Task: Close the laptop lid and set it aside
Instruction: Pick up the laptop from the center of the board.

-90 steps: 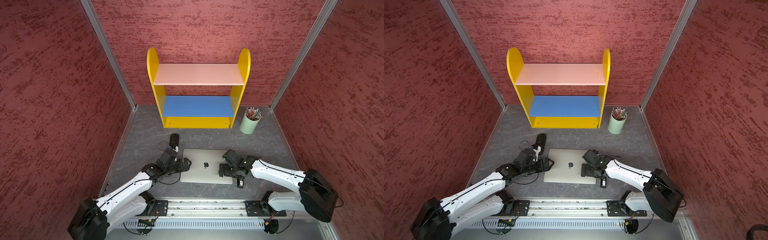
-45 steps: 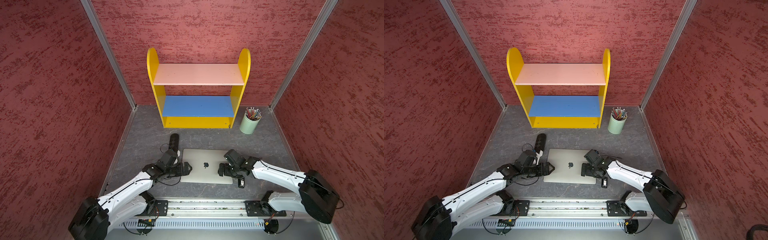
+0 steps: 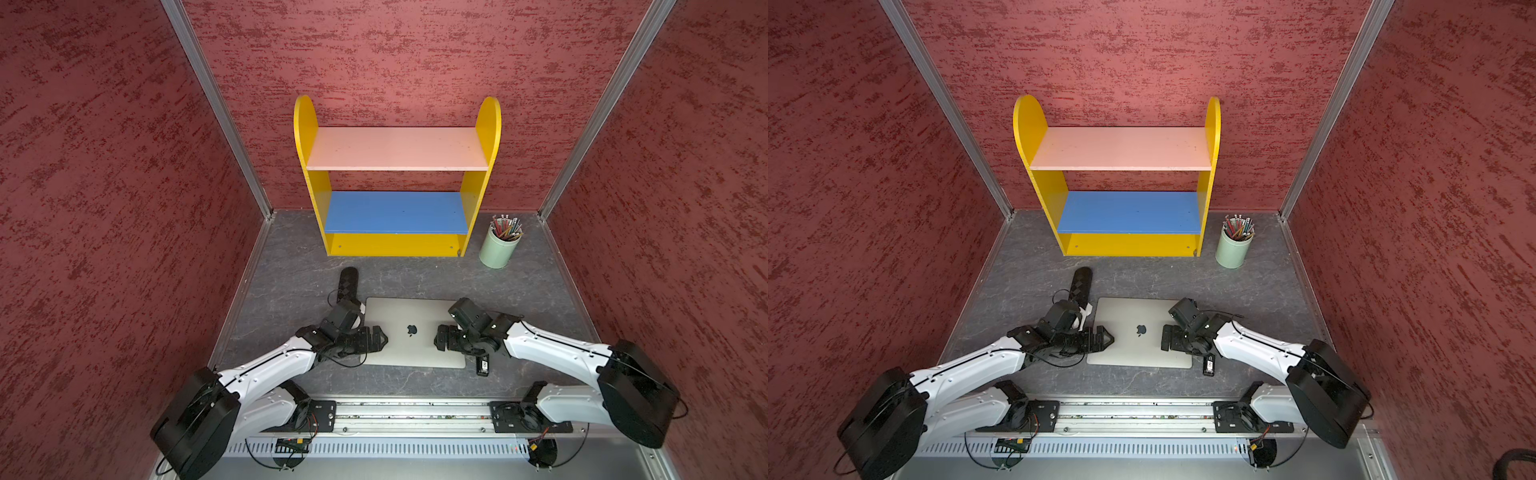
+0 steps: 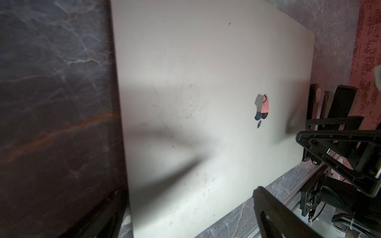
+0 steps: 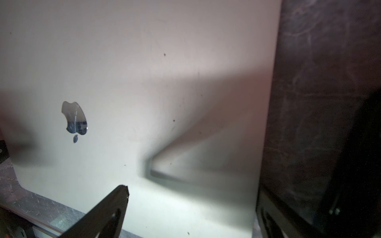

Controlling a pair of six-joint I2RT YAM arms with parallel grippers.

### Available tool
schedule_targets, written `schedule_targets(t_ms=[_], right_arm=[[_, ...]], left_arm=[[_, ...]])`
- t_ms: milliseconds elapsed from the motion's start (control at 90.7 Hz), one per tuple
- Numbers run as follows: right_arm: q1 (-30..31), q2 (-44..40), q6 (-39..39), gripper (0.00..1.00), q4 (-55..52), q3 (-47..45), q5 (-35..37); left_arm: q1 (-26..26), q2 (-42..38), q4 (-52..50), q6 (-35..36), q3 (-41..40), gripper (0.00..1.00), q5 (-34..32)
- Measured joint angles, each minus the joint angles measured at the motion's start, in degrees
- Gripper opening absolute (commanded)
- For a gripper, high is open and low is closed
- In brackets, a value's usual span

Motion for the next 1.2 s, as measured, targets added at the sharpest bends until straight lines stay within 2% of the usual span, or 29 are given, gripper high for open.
schedule_targets(t_ms=[474,672,904,1201], right_arm=[[-0.79,0.87,0.39,0.98,3.56,-0.42,-0.48],[-1.27,0.02,0.39,0.98,5.2,-1.05,-1.33],[-1.86,-0.28,0.46,0.98,8.13,-1.84,-3.1],[-3.43,-0.68,1.53,0.96,10.88,-2.8,-7.15]], left_arm=[[1.81,-2.12,7.8,-0.87,-4.37,0.99,0.09],[2.69,-5.42,10.97,-1.81,-7.45,0.96,0.74],[4.37,-8.96,10.16,-3.28,-9.35,0.91,1.77],[7.48,-11.17,11.43,-6.01,-11.74,0.84,6.23]])
